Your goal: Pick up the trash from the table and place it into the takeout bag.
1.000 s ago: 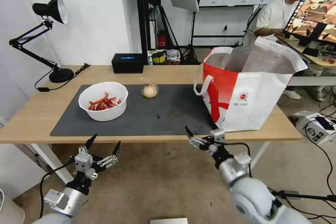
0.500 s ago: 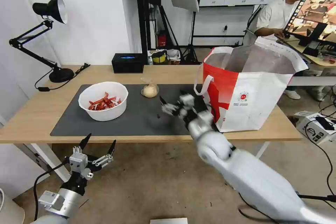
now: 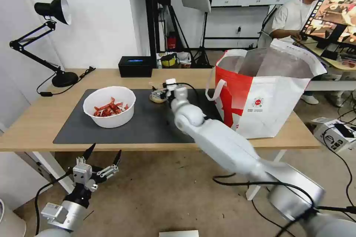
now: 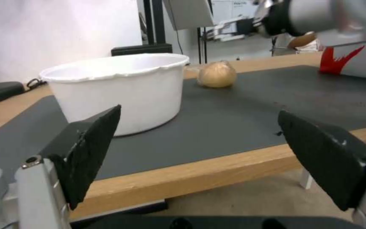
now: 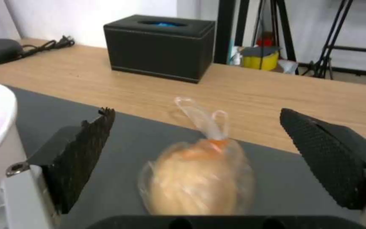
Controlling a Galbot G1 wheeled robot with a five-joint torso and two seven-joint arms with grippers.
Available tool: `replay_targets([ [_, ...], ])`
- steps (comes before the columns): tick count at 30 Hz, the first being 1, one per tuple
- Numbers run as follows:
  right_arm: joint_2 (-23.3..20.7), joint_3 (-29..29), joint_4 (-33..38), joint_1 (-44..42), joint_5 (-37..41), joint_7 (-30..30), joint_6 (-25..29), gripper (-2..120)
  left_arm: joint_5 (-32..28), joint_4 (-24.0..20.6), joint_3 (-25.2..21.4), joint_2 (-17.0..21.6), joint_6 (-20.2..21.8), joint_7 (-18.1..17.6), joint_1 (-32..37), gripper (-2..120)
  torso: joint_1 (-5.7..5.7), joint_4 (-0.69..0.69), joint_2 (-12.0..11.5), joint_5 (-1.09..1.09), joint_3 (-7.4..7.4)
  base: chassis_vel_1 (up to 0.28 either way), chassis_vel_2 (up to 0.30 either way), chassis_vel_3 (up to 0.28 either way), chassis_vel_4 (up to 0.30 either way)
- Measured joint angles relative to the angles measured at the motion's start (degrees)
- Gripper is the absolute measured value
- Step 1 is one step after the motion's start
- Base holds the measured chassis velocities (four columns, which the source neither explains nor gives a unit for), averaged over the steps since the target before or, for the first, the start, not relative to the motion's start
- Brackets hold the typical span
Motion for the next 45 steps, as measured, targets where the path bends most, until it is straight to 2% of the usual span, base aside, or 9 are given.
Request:
replay_targets([
  [2,2.92,0.48,-5.93,1.66,-1.41,-1.65,-0.02,100,-0.02,0.28,0.17,0.03,-0.07,-0.01,-0.20,100,0.00,0.00,0.01,0.00,0.00,0.000,0.000,0.000,0.000],
  [6,4.29,0.58,-11.46,3.46,-2.92,-3.97,-0.05,100,-0.02,0.53,0.84,-0.05,-0.16,-0.01,-0.63,100,0.00,-0.01,0.01,0.00,0.00,0.000,0.000,0.000,0.000],
  [11,4.26,0.00,-13.94,4.47,-3.13,-5.90,-0.85,100,-0.02,0.75,1.10,-0.09,-0.37,0.01,-0.90,100,0.00,-0.02,0.01,0.02,0.00,0.000,0.000,0.000,0.000],
  [14,4.19,-0.99,-16.68,5.87,-3.03,-9.36,-1.43,100,-0.02,1.00,1.31,0.06,-0.65,0.01,-1.19,100,-0.01,-0.01,0.01,0.01,0.00,0.000,0.000,0.000,0.000],
  [26,4.06,-3.61,-19.19,6.36,-3.05,-16.00,-2.02,100,-0.08,1.09,1.65,0.09,-0.87,0.02,-1.59,100,-0.01,-0.01,0.01,0.02,0.00,0.000,0.000,0.000,0.000],
  [42,4.03,-4.53,-20.35,6.55,-3.43,-17.94,-2.12,100,-0.14,0.70,1.47,-0.04,-1.23,0.03,-1.36,100,-0.01,-0.01,0.01,0.02,0.00,0.000,0.000,0.000,0.000],
  [45,4.02,-4.57,-20.43,6.61,-3.47,-18.11,-2.08,95,-0.14,0.65,1.47,-0.07,-1.28,0.03,-1.35,100,-0.01,-0.01,0.01,0.01,0.00,0.000,0.000,0.000,0.000],
])
